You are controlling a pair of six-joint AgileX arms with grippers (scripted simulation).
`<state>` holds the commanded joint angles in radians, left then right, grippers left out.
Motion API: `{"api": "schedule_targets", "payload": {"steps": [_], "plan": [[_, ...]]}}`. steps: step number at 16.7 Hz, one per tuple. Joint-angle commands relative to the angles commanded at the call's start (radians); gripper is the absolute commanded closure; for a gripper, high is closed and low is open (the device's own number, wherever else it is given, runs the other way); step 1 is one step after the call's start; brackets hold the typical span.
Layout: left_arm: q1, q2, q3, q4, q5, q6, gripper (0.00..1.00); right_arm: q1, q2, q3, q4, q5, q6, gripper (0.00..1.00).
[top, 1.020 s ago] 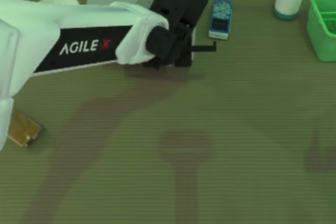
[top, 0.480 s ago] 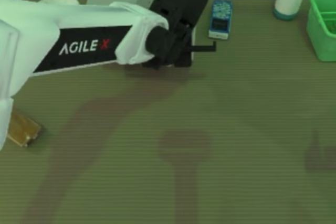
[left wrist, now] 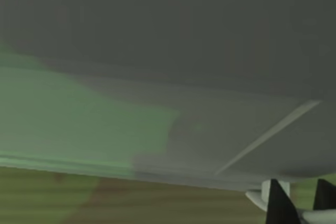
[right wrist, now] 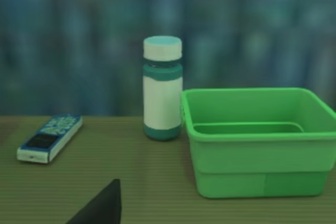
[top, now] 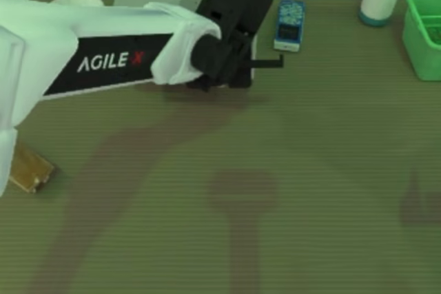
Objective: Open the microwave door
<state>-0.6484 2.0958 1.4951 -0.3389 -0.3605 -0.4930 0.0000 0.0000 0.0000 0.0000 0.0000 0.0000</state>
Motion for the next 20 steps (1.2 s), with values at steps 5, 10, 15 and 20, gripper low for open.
{"api": "schedule_targets", "payload": {"steps": [5, 10, 15, 20], "plan": [[-0.006, -0.001, -0.010, 0.005, 0.011, 0.006, 1.00, 0.000, 0.000, 0.000, 0.000, 0.000, 0.000, 0.00], [0.006, -0.042, -0.065, 0.044, 0.036, 0.052, 1.00, 0.000, 0.000, 0.000, 0.000, 0.000, 0.000, 0.00], [0.007, -0.044, -0.071, 0.045, 0.038, 0.056, 1.00, 0.000, 0.000, 0.000, 0.000, 0.000, 0.000, 0.00], [0.007, -0.044, -0.071, 0.045, 0.038, 0.056, 1.00, 0.000, 0.000, 0.000, 0.000, 0.000, 0.000, 0.00]]}}
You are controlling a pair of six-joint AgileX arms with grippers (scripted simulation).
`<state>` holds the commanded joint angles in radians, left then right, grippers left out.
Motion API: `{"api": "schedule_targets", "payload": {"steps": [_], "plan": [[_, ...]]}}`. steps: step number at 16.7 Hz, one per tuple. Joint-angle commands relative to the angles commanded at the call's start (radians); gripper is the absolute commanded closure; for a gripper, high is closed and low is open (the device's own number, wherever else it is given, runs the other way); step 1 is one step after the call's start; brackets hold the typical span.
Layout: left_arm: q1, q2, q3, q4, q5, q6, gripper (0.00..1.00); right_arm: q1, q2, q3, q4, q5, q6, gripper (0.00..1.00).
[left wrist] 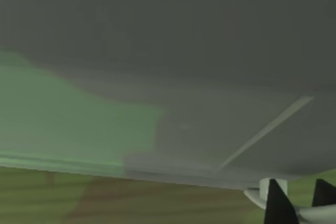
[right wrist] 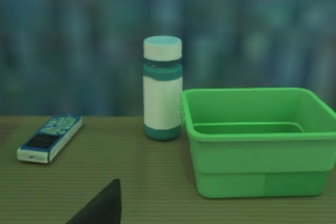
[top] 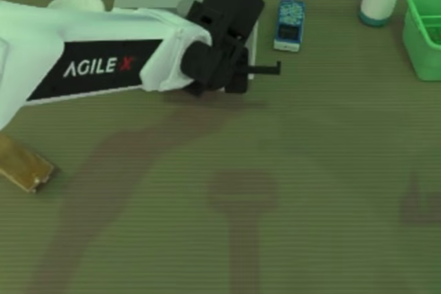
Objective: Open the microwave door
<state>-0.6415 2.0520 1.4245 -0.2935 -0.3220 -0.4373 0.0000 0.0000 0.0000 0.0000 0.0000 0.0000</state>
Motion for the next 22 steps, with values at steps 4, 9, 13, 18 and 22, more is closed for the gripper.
{"api": "schedule_targets", "payload": {"steps": [4, 9, 13, 18, 22], "plan": [[0.000, 0.000, 0.000, 0.000, 0.000, 0.000, 1.00, 0.000, 0.000, 0.000, 0.000, 0.000, 0.000, 0.00], [0.000, 0.000, 0.000, 0.000, 0.000, 0.000, 1.00, 0.000, 0.000, 0.000, 0.000, 0.000, 0.000, 0.00], [0.000, 0.000, 0.000, 0.000, 0.000, 0.000, 1.00, 0.000, 0.000, 0.000, 0.000, 0.000, 0.000, 0.00], [-0.005, -0.002, -0.009, 0.004, 0.012, 0.005, 1.00, 0.000, 0.000, 0.000, 0.000, 0.000, 0.000, 0.00], [0.005, -0.035, -0.049, 0.034, 0.033, 0.043, 1.00, 0.000, 0.000, 0.000, 0.000, 0.000, 0.000, 0.00]]}}
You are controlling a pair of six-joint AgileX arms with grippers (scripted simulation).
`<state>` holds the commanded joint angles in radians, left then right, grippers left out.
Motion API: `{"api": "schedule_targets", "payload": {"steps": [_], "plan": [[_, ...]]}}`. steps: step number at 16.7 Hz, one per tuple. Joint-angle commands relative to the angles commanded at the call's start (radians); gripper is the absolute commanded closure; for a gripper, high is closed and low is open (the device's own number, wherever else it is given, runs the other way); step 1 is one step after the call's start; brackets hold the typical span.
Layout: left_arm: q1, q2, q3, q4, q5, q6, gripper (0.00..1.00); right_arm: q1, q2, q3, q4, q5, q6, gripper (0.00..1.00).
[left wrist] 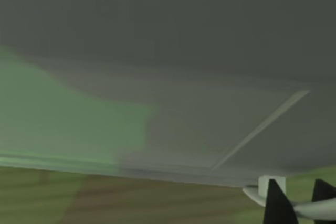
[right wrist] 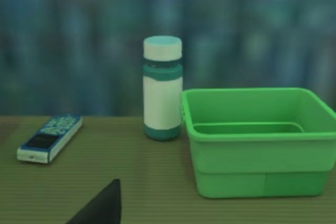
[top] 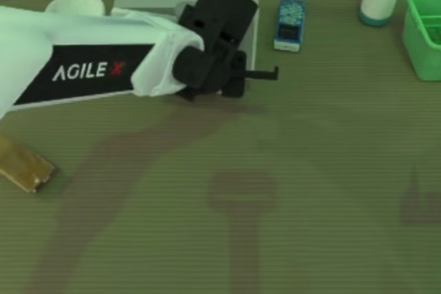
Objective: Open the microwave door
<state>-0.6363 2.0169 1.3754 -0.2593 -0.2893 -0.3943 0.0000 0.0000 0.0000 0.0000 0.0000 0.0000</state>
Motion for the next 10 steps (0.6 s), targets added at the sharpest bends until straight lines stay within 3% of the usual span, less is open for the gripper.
{"api": "schedule_targets", "payload": {"steps": [10], "plan": [[0.003, -0.004, -0.012, 0.003, 0.005, 0.008, 1.00, 0.000, 0.000, 0.000, 0.000, 0.000, 0.000, 0.00]]}}
